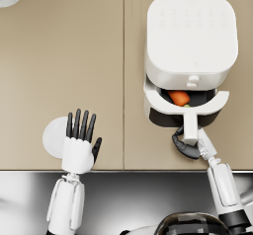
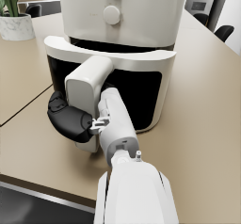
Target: Pick up the carrot and place it into the air fryer
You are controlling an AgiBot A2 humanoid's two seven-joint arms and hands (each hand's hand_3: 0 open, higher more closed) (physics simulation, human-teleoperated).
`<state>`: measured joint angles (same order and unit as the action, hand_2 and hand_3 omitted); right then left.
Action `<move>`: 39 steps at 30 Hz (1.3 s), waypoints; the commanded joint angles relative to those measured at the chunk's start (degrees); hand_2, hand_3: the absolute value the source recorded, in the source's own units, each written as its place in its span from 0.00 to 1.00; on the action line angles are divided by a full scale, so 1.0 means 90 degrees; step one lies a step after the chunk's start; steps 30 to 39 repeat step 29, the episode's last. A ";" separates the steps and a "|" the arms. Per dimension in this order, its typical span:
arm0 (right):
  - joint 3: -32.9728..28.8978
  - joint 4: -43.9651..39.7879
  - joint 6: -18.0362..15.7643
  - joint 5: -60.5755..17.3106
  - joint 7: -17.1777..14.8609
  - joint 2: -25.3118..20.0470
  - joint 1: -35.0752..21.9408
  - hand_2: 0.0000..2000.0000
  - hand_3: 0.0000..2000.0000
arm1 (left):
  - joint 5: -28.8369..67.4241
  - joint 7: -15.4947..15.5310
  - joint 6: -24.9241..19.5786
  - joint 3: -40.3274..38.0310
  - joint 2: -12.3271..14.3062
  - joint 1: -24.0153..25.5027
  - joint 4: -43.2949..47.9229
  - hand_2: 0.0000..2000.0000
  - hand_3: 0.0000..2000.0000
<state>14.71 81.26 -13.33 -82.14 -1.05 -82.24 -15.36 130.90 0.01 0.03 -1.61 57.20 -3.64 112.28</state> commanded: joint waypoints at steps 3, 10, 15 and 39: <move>0.0287 -0.0839 0.0335 0.0007 0.0048 -0.0845 -0.1887 1.00 1.00 | -0.0001 0.0000 -0.0002 -0.0496 0.0004 -0.0230 0.0230 0.00 0.00; 0.2900 -0.1989 0.0589 0.0006 0.0034 0.0438 -0.3548 1.00 1.00 | -0.0002 -0.0001 -0.0003 -0.0625 0.0007 -0.0605 0.0090 0.00 0.00; 0.1379 -0.2079 0.0515 0.0016 0.0146 -0.0364 -0.2992 1.00 1.00 | -0.0003 -0.0001 -0.0003 -0.0627 0.0056 -0.0626 0.0013 0.00 0.00; 0.1213 -0.2355 0.0433 0.0014 0.0165 0.0417 -0.2195 1.00 1.00 | -0.0003 -0.0001 -0.0003 -0.0620 0.0098 -0.0562 -0.0005 0.00 0.00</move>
